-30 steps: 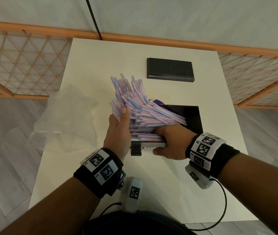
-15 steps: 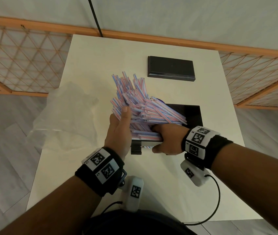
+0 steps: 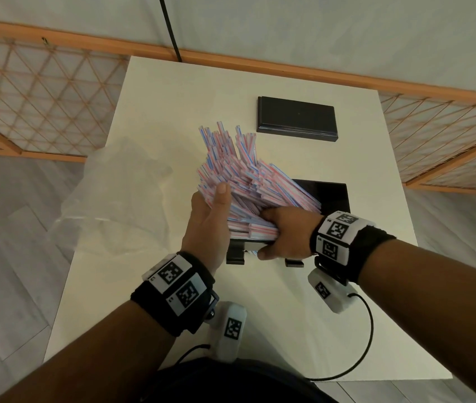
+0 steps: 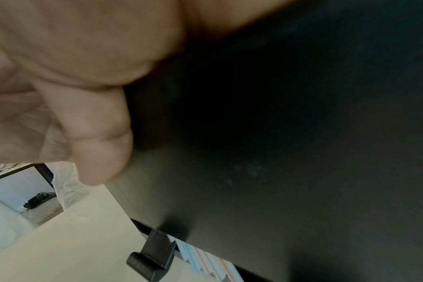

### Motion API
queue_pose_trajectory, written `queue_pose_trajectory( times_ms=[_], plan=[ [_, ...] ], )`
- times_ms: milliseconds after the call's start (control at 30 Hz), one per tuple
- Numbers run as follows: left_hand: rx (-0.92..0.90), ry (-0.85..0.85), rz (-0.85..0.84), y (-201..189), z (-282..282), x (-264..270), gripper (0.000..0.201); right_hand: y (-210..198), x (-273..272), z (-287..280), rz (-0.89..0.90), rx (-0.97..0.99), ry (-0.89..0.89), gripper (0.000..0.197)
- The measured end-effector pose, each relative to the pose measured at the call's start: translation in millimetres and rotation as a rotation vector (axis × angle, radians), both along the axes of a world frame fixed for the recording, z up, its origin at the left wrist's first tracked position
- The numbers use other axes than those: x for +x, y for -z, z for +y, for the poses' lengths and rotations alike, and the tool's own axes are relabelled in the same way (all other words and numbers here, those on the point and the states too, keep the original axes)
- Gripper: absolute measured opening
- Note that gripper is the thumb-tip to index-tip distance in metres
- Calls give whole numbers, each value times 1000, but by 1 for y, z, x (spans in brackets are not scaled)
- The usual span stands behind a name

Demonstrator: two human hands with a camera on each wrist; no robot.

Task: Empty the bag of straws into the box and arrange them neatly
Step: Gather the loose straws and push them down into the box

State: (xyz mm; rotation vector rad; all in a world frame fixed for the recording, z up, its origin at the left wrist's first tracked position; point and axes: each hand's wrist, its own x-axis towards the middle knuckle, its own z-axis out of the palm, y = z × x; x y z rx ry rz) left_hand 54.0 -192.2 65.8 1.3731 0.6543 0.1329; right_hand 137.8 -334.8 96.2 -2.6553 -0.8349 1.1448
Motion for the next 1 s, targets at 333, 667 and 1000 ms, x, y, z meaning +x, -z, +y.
queue_pose_trajectory(
  times_ms=[333, 667, 1000],
  plan=[
    [146, 32, -37, 9, 8, -4, 66, -6, -6, -17, -116, 47, 85, 74],
    [-39, 49, -66, 6, -2, 1, 25, -9, -13, -24, -179, 49, -47, 35],
    [-98, 30, -76, 12, 0, 2, 48, 7, -13, -13, -82, -12, -4, 52]
  ],
)
